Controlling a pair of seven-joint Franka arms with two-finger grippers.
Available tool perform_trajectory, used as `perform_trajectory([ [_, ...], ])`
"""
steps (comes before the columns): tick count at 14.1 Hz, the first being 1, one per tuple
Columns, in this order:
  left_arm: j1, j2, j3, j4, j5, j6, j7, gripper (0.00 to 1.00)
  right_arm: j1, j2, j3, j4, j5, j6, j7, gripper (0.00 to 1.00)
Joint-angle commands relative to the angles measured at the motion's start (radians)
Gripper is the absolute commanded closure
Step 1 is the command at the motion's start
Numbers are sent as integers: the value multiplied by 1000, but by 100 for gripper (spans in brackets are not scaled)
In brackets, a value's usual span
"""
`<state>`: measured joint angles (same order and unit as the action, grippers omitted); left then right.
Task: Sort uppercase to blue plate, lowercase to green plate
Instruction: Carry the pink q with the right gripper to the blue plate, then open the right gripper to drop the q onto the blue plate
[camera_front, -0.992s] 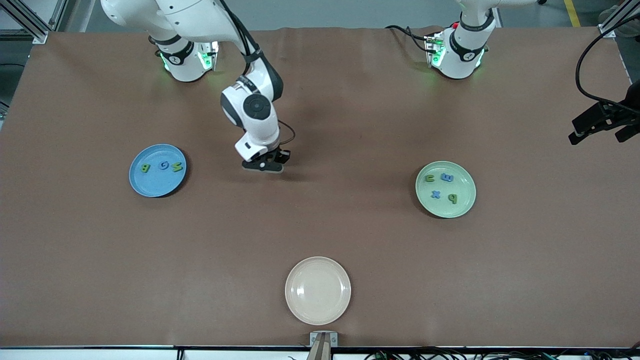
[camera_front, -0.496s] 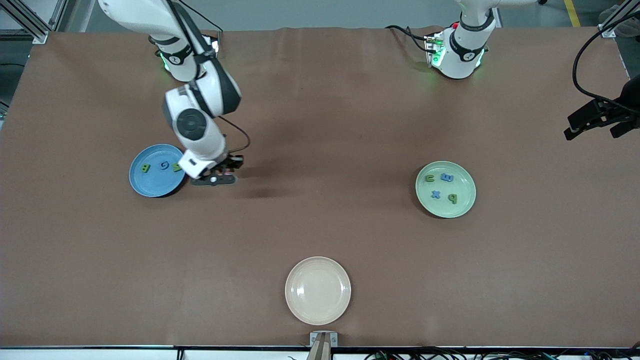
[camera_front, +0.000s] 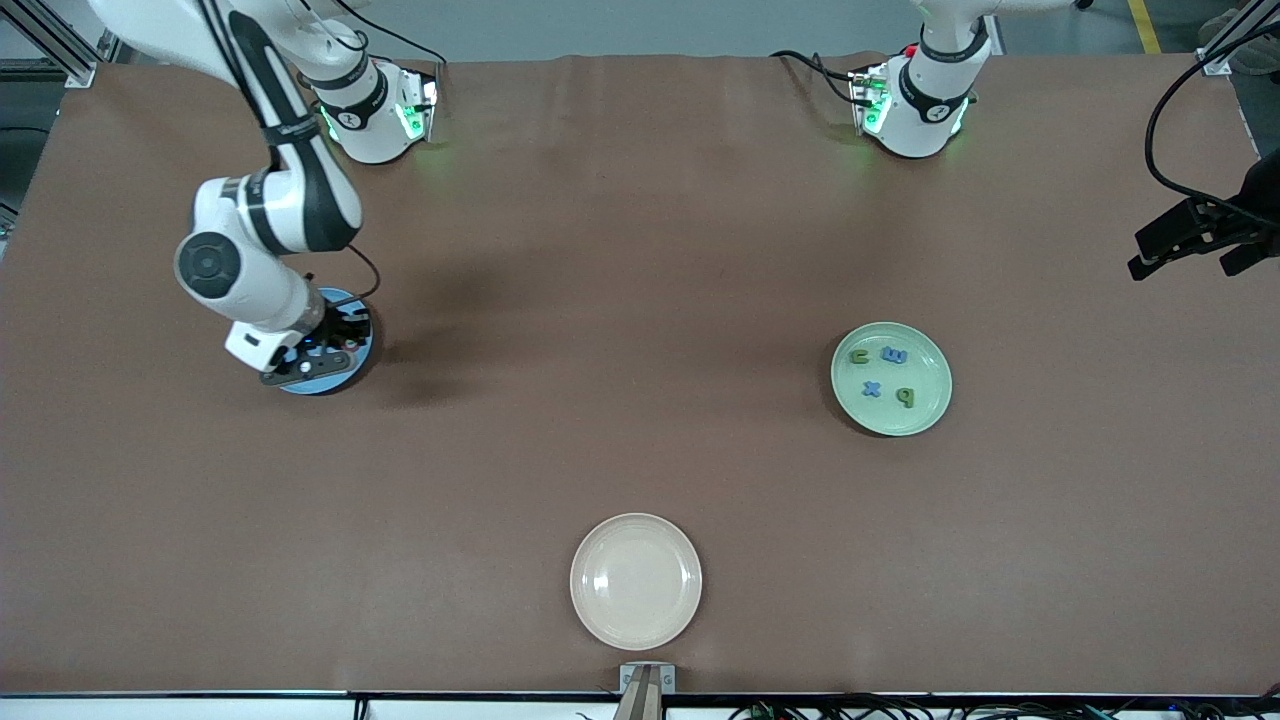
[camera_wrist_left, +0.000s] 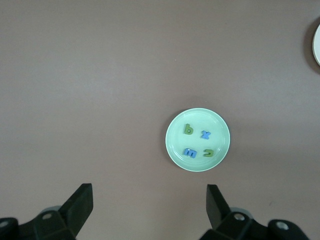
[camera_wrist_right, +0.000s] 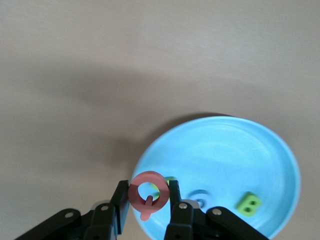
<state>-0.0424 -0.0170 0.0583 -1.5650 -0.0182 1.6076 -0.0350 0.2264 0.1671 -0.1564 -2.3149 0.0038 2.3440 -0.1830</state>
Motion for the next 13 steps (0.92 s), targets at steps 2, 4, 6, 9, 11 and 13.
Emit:
perform_trajectory([
  [2,-2,9,1,26,1,-23,4,0,-88,-5,21,-17,-4,47,-114,99],
  [4,-2,9,1,26,3,-23,6,0,-131,26,21,-18,-2,84,-156,98],
  [6,-2,8,1,26,1,-23,4,0,-157,49,21,-18,-4,100,-170,98],
  [9,-4,8,1,26,1,-23,4,0,-165,66,23,-18,-2,109,-170,95],
  [11,-4,8,1,26,3,-23,6,0,-171,75,21,-15,-2,112,-170,71],
  [13,-2,8,1,26,3,-23,6,0,-183,80,23,-12,-2,112,-170,19],
])
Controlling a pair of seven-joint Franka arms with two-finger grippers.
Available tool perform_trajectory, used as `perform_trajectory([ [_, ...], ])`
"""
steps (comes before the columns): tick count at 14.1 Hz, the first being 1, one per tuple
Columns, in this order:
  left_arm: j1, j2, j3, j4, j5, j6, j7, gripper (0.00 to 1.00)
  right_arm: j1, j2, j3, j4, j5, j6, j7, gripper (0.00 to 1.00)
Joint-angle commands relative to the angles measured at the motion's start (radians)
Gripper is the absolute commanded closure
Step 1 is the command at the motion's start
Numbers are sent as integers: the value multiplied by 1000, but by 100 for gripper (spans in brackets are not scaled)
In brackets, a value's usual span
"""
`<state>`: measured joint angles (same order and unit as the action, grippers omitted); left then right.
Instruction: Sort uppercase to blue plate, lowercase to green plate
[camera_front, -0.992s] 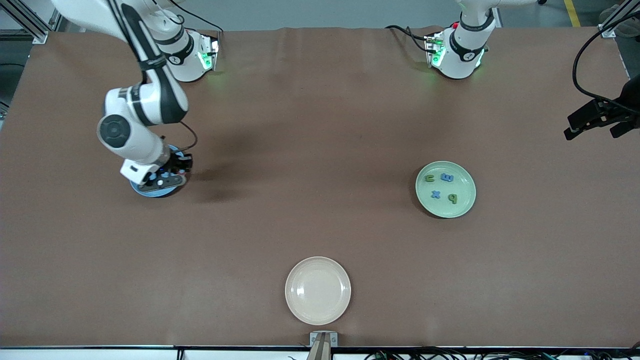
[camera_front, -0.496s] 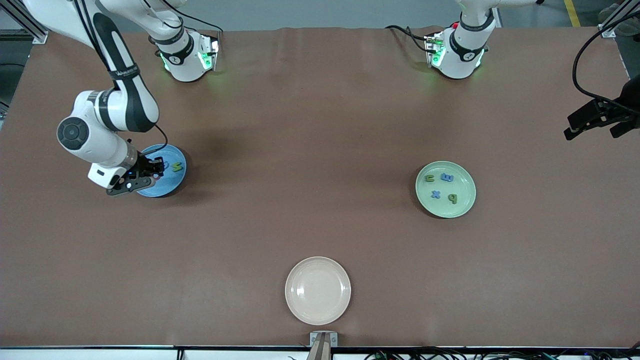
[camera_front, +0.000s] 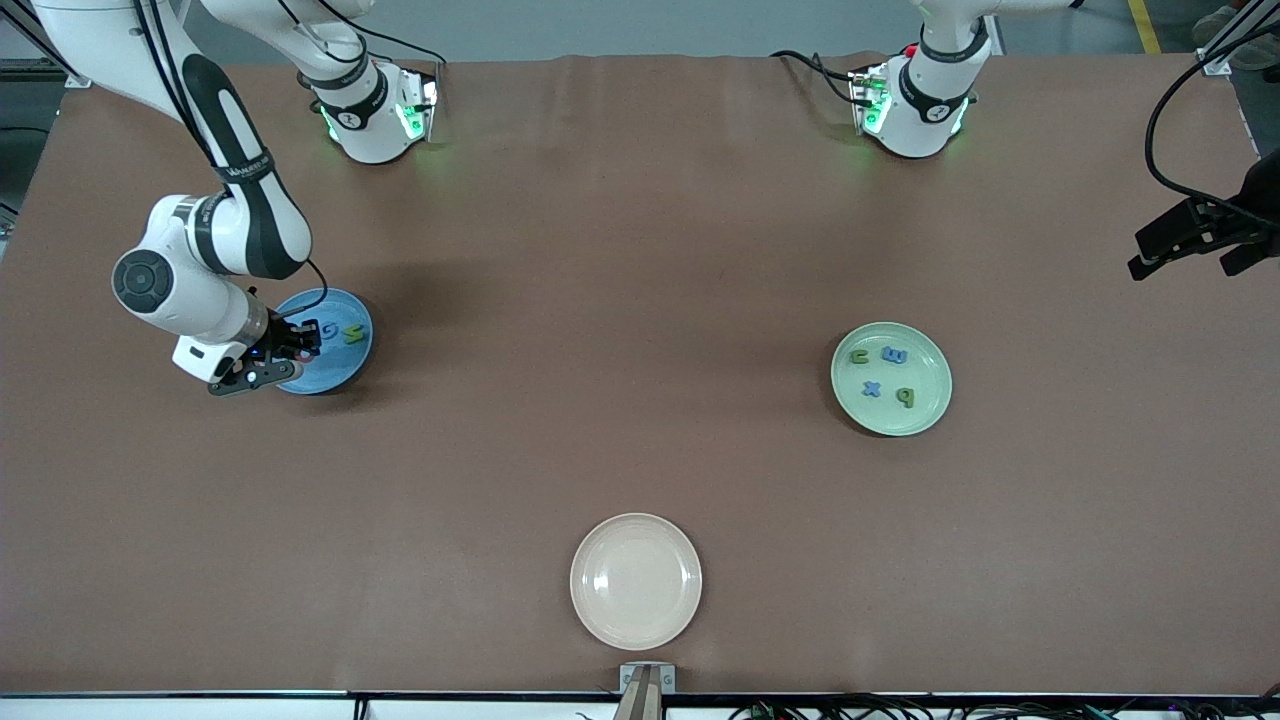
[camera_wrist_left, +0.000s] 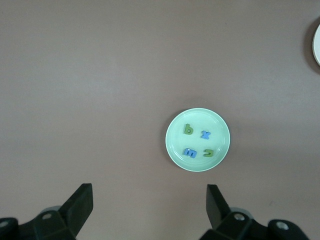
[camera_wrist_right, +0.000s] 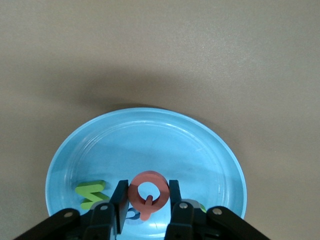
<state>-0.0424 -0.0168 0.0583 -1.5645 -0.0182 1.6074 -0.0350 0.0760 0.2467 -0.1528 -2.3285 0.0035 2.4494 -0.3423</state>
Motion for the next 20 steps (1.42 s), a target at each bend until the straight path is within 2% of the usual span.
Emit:
perform_trajectory([
  [1,-2,8,1,26,3,-23,6,0,-33,-1,19,5,-2,2,-11,0],
  [5,-2,8,1,26,3,-23,4,0,-27,-10,19,17,0,-26,-3,0],
  [7,-2,8,1,26,3,-23,7,0,-24,-20,21,52,3,-93,8,0],
  [9,1,8,1,26,3,-23,7,0,-24,-27,21,138,10,-211,51,0],
  [13,1,8,1,26,3,-23,7,0,-15,-21,22,410,9,-546,187,0],
  [18,4,8,1,26,3,-23,7,0,-15,-21,24,645,0,-762,276,0],
  [20,4,8,3,26,3,-23,7,0,-15,-29,24,705,0,-802,272,0],
])
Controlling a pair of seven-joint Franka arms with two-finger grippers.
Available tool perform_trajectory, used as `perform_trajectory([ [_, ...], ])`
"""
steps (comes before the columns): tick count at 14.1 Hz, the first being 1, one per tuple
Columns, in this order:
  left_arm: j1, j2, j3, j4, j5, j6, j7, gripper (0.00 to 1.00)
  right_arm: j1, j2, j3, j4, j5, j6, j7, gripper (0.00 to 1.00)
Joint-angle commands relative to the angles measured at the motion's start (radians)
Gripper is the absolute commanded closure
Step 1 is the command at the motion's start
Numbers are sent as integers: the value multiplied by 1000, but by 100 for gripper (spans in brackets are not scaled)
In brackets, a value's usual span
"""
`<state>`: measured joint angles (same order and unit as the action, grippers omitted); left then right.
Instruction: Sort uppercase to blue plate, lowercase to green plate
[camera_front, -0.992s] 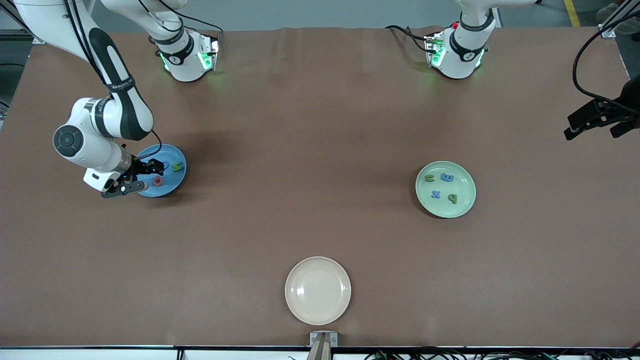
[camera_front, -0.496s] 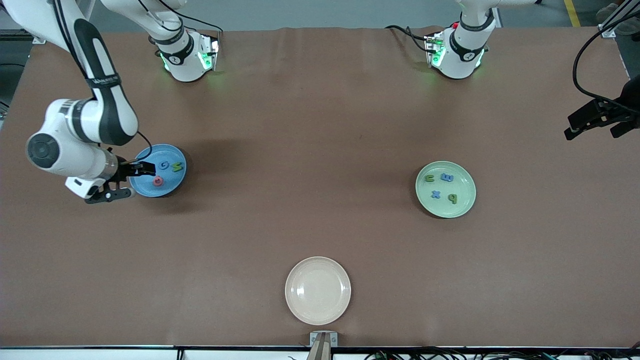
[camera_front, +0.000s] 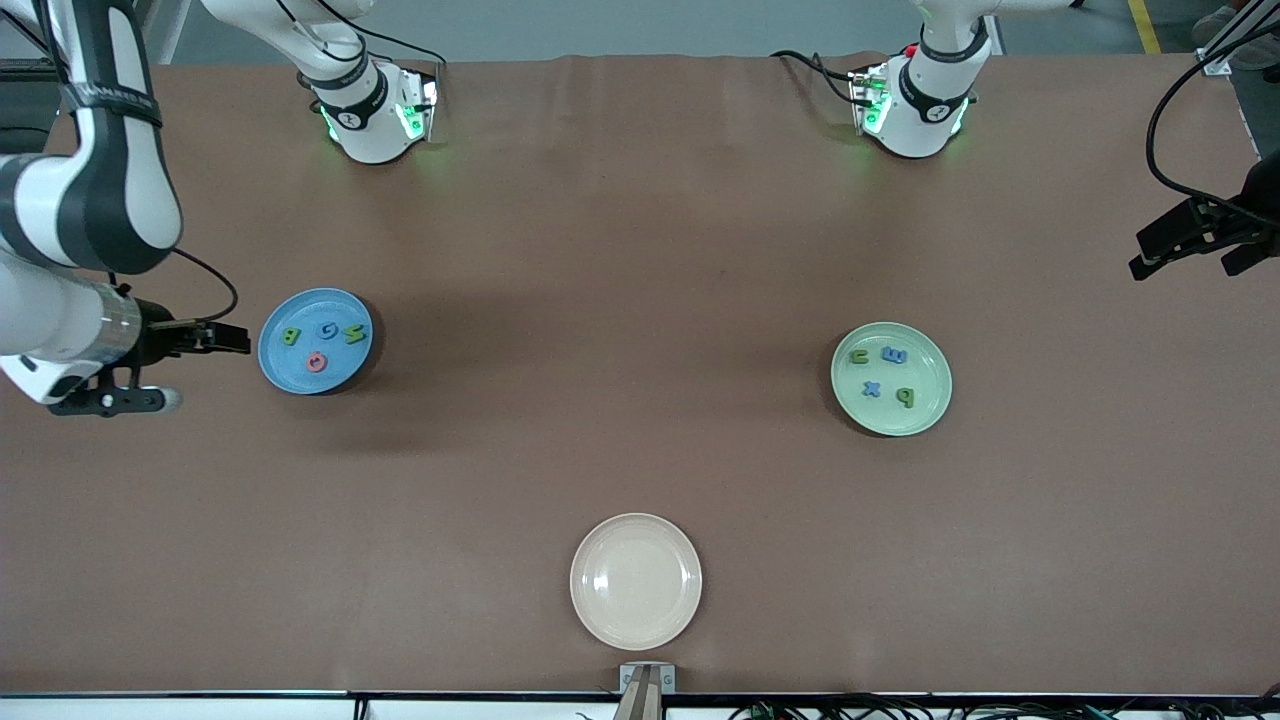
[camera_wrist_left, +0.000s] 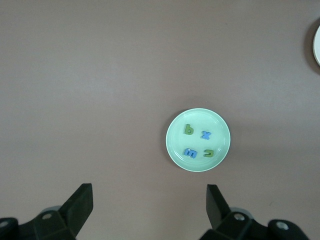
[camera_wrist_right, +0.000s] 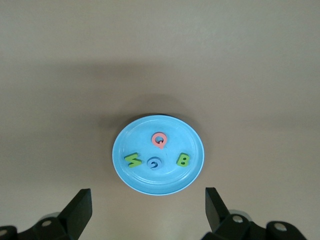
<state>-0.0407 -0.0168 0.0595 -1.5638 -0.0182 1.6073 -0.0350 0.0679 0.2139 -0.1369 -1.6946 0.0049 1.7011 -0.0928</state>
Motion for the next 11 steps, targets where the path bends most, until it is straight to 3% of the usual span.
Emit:
perform_trajectory([
  [1,2,8,2,25,3,-23,7,0,-8,2,7,110,-2,-79,28,0],
  [4,4,8,0,25,3,-23,9,0,-26,1,2,193,9,-130,27,0],
  [11,4,8,2,25,3,-23,9,0,-62,-1,5,227,0,-152,4,0],
])
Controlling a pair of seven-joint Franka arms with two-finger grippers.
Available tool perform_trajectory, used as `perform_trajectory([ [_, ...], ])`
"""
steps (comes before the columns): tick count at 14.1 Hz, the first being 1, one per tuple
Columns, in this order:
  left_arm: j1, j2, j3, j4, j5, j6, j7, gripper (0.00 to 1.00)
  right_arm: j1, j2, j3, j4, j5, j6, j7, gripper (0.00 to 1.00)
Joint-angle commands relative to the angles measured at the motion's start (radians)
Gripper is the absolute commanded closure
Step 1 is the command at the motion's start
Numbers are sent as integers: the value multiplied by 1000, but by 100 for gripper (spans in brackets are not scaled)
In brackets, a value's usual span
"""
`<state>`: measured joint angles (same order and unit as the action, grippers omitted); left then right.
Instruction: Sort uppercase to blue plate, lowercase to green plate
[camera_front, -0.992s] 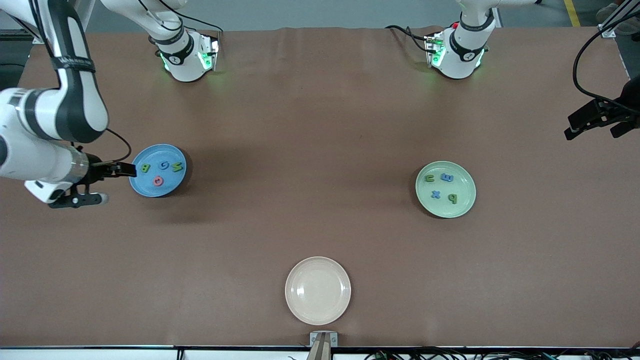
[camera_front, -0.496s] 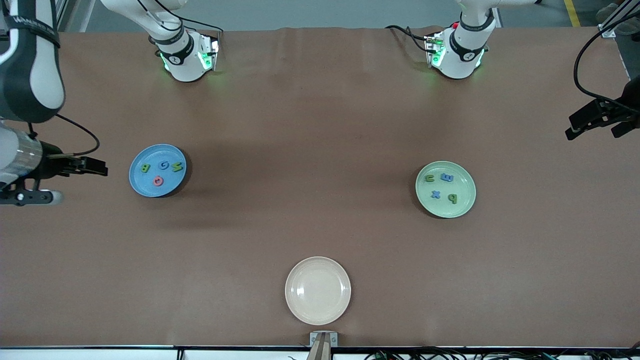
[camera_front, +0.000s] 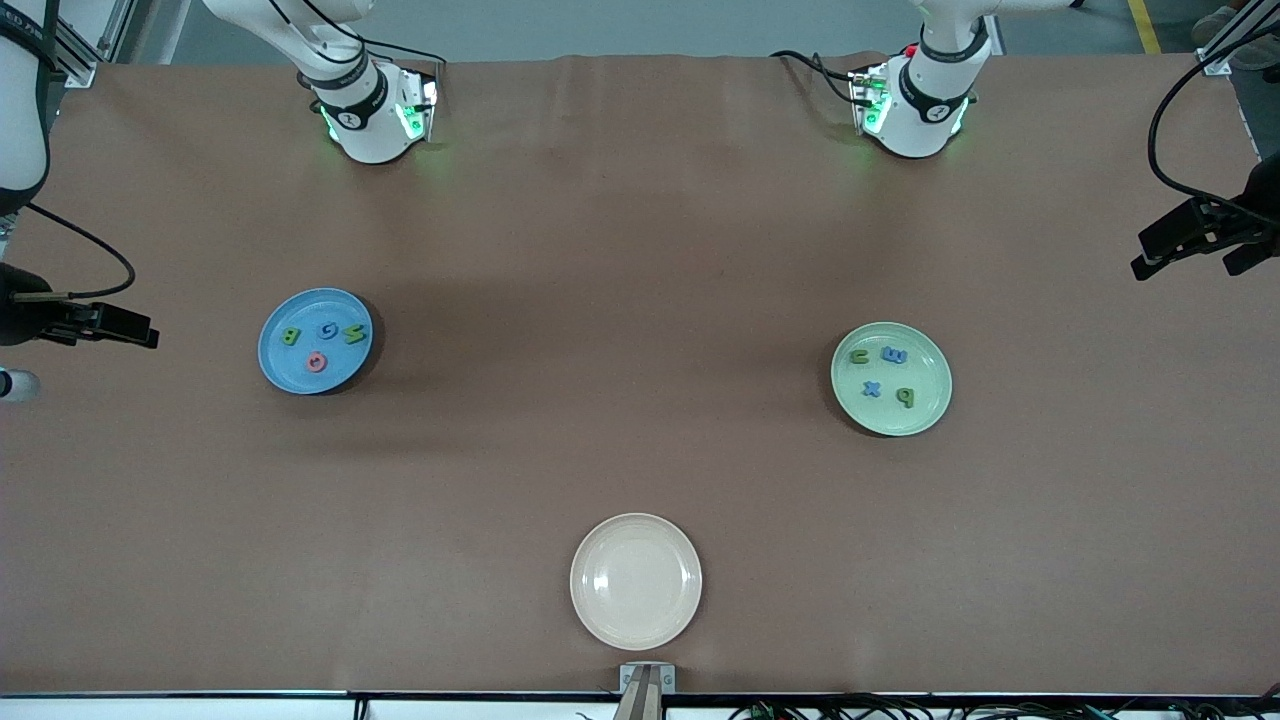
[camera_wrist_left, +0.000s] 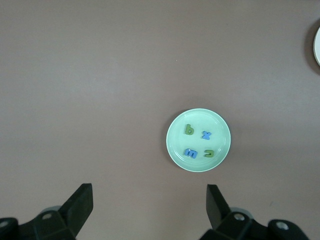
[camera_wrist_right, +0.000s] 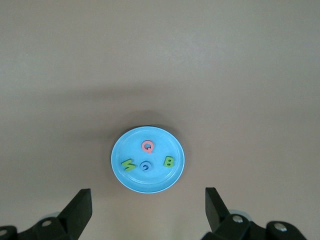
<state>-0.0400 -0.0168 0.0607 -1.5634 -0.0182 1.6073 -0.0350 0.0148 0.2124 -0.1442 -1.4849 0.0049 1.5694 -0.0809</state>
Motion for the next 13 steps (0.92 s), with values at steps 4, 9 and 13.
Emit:
perform_trajectory([
  [4,3,8,-1,25,3,-23,9,0,-23,-15,9,11,0,-51,-69,0],
  [9,3,8,-1,25,3,-23,9,0,-21,-15,11,12,-2,-60,-69,0],
  [13,3,8,1,25,3,-23,9,0,-16,-15,12,15,-5,-65,-69,0],
])
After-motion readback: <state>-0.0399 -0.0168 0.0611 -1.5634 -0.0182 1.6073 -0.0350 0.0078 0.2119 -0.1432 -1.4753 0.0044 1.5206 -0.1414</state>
